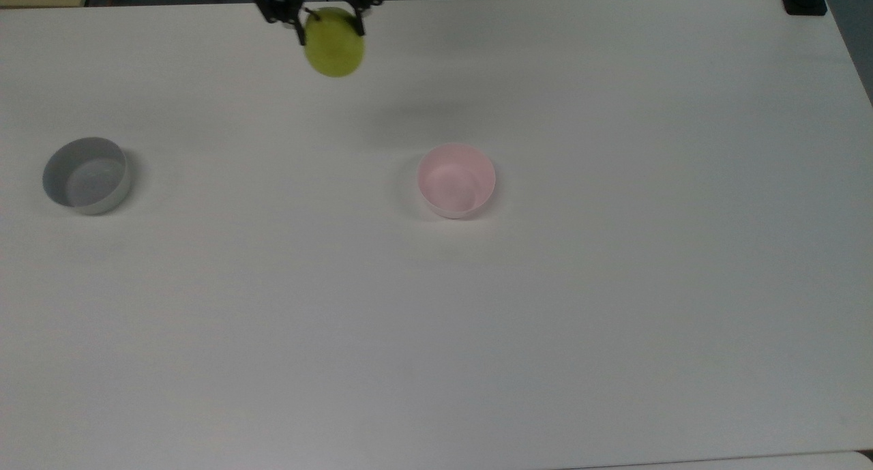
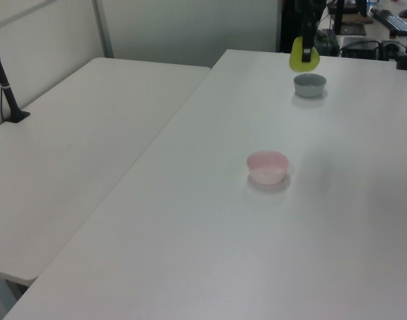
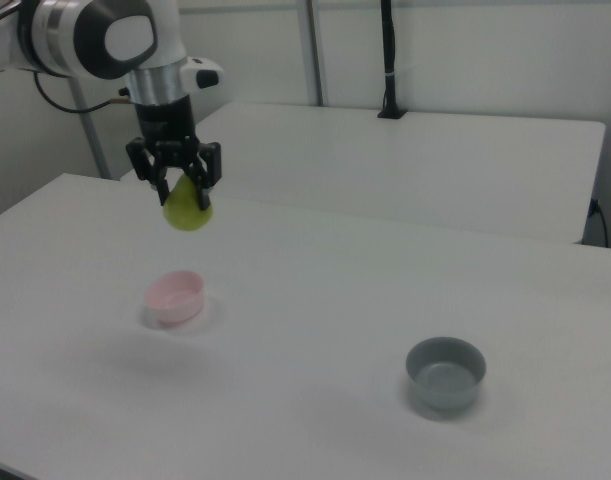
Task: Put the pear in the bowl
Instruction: 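Lift the pear and carry it toward the pink bowl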
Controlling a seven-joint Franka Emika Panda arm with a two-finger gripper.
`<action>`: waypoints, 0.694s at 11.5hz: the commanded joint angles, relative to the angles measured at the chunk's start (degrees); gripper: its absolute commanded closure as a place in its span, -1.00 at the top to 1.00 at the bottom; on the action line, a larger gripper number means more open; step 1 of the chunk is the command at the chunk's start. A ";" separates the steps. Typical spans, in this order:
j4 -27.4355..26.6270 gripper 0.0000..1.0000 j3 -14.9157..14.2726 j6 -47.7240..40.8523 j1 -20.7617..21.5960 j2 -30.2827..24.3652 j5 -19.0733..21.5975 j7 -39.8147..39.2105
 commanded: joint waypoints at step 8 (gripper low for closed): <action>-15.22 -0.98 4.14 24.79 7.66 4.10 0.11 11.34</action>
